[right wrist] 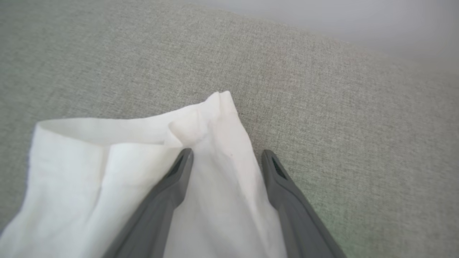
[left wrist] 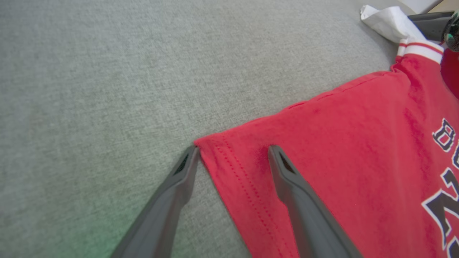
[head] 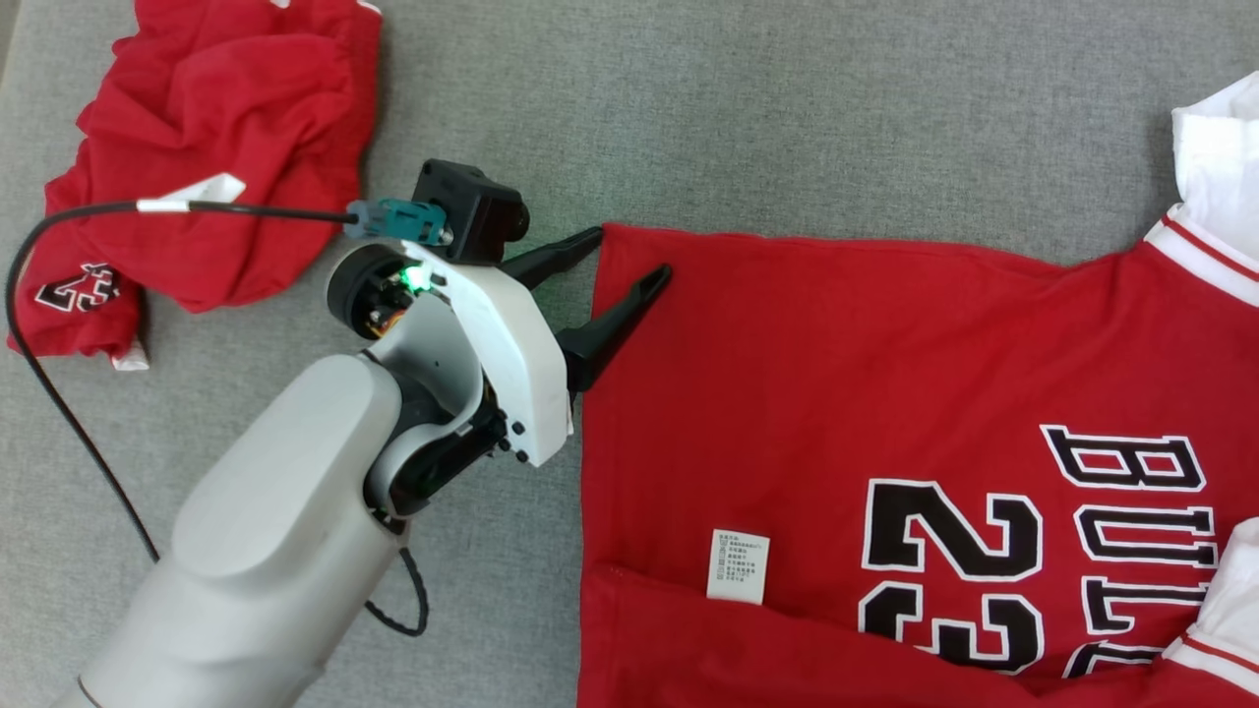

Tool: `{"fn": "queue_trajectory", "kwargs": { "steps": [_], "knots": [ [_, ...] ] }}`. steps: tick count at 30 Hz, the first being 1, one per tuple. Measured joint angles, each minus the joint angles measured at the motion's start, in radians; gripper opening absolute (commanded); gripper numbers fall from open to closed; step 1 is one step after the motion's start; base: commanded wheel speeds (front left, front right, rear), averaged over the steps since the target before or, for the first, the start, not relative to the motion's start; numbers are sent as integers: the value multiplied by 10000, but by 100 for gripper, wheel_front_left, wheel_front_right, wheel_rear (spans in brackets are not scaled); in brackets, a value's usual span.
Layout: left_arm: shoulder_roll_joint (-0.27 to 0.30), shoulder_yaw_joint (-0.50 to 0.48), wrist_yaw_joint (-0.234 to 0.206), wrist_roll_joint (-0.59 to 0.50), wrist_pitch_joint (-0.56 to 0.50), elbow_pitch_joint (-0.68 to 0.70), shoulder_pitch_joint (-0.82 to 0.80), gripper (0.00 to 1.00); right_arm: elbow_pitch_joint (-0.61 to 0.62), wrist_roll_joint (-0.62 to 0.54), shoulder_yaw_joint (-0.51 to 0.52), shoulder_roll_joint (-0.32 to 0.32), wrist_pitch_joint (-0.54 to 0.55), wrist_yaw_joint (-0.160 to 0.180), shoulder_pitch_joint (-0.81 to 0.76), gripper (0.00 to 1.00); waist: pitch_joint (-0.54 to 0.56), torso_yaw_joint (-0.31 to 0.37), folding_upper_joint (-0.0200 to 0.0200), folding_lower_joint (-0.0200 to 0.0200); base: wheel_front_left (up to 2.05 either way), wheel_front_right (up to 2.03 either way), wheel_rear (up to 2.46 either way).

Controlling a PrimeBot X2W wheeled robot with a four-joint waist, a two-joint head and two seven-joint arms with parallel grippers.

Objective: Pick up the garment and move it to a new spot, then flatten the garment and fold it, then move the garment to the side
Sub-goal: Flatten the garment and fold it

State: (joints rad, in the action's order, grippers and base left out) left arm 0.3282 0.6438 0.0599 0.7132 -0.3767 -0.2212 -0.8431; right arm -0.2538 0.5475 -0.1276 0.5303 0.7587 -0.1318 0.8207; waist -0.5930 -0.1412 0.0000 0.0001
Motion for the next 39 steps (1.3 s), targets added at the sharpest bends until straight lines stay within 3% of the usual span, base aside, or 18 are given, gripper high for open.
{"fn": "queue_trajectory", "kwargs": {
  "steps": [15, 16, 17, 18, 19, 30, 39],
  "knots": [
    [-94, 249, -33, 23, -242, -73, -95, 100, -230, 119, -347, 67, -203, 0, 24, 100, 109, 84, 0, 0, 0, 0, 0],
    [-165, 290, -13, 25, -265, -98, -133, 86, -238, 117, -387, 61, -203, 0, 42, 100, 95, 84, 0, -1, 0, 0, 0],
    [-219, 330, 6, 25, -268, -136, -192, 29, -267, 119, -424, 38, -196, 2, 78, 96, 79, 84, 0, -1, 0, 0, 0],
    [-242, 360, 23, 27, -270, -174, -249, 0, -272, 142, -502, 35, -194, 17, 126, 27, 64, 84, 0, -1, 0, 0, 0],
    [-270, 395, 38, 29, -276, -213, -303, 0, -288, 144, -550, 27, -196, 17, 178, 0, 49, 85, 0, -1, 0, 0, 0],
    [-349, 476, 412, 750, -405, -48, -227, 0, -456, 523, -213, 25, -920, 10, 366, 0, 229, 107, 0, 0, 0, 0, 0],
    [-238, -10, 92, 815, 48, 29, -330, 0, -617, 79, 134, 38, -2481, 10, 620, 0, 473, 235, 0, 0, 0, 0, 0]
  ]
}}
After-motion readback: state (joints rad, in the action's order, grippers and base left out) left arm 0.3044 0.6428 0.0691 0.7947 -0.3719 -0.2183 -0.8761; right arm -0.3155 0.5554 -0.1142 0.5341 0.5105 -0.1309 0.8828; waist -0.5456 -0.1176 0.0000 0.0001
